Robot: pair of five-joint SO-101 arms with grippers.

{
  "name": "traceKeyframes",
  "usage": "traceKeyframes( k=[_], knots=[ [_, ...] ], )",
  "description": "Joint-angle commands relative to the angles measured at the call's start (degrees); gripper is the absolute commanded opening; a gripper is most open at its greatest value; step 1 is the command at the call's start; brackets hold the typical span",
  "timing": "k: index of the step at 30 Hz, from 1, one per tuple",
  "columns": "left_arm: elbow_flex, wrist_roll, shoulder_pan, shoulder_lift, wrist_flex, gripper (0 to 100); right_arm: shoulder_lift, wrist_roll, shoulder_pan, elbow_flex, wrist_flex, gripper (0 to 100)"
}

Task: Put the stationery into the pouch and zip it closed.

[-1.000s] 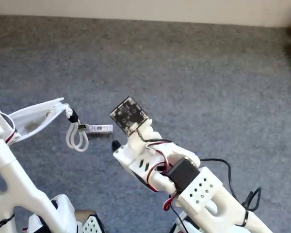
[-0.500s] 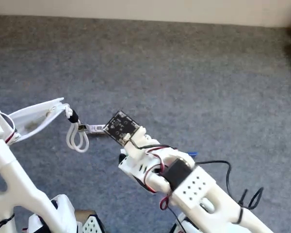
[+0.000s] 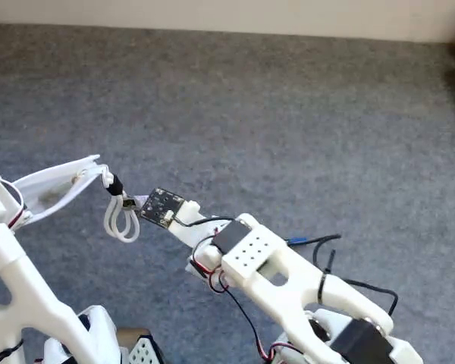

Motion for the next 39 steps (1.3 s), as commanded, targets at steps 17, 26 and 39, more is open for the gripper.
traceKeyframes(
  k=[17, 26, 39],
  knots=[
    [0.48, 0.79, -0.22, 0.84, -1.41, 0, 23.25, 1.23, 1.71, -16.92, -4.44, 19.1],
    [0.48, 0.62, -0.22, 0.84, -1.32, 0, 25.89, 1.23, 4.62, -17.45, -4.44, 12.4],
    [0.48, 0.62, -0.22, 0.84, -1.23, 0, 23.78, 0.88, 8.84, -17.63, -4.26, 0.4]
  ],
)
